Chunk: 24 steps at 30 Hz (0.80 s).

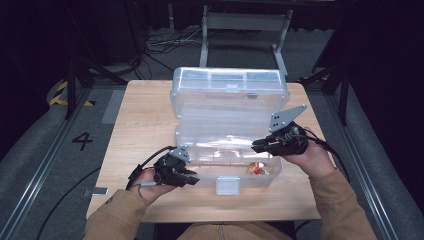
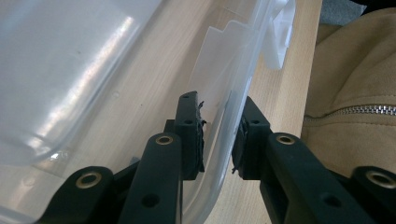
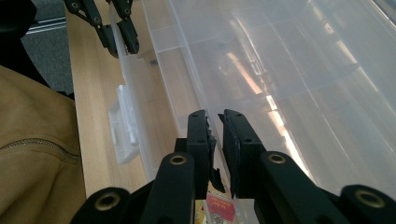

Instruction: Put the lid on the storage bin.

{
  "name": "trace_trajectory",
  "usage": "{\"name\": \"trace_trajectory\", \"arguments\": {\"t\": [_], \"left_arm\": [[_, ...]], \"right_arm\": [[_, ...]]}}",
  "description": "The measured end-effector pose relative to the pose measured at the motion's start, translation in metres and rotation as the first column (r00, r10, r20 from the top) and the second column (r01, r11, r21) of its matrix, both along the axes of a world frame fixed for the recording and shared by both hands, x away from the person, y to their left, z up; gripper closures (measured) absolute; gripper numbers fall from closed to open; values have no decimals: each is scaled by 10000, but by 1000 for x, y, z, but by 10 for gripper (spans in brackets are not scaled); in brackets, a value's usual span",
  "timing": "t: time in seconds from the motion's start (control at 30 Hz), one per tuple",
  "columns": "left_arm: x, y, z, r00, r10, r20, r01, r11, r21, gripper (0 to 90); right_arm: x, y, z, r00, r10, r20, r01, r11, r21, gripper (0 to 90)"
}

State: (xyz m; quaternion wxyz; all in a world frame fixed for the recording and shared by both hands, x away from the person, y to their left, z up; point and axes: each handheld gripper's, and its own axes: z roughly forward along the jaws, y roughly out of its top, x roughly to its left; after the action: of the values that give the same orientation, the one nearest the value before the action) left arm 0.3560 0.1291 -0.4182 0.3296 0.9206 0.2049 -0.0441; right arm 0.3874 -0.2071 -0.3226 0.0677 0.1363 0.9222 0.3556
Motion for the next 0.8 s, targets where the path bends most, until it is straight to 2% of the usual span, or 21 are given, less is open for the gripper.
{"name": "trace_trajectory", "arguments": {"t": [0.33,0.53,0.63,0.67,0.8], "left_arm": [[0,0,0,10000,-10,9,10,10000,3,749],[0,-2,3,9999,44,-119,-41,9997,250,722],[-1,0,8,9999,26,-149,-24,9999,139,707],[-2,3,12,9999,87,-102,-89,9998,-172,708],[-3,9,22,9999,144,-6,-144,9988,-460,724]], "right_arm": [[-1,0,-2,9999,106,-17,-106,9999,-38,817],[-1,-1,-2,9999,127,-4,-127,9999,-10,819],[-1,-1,-2,9999,149,-40,-149,9999,19,819],[-1,-1,-2,9999,153,-57,-153,9999,26,819],[-1,-1,-2,9998,157,-77,-157,9999,27,819]]}}
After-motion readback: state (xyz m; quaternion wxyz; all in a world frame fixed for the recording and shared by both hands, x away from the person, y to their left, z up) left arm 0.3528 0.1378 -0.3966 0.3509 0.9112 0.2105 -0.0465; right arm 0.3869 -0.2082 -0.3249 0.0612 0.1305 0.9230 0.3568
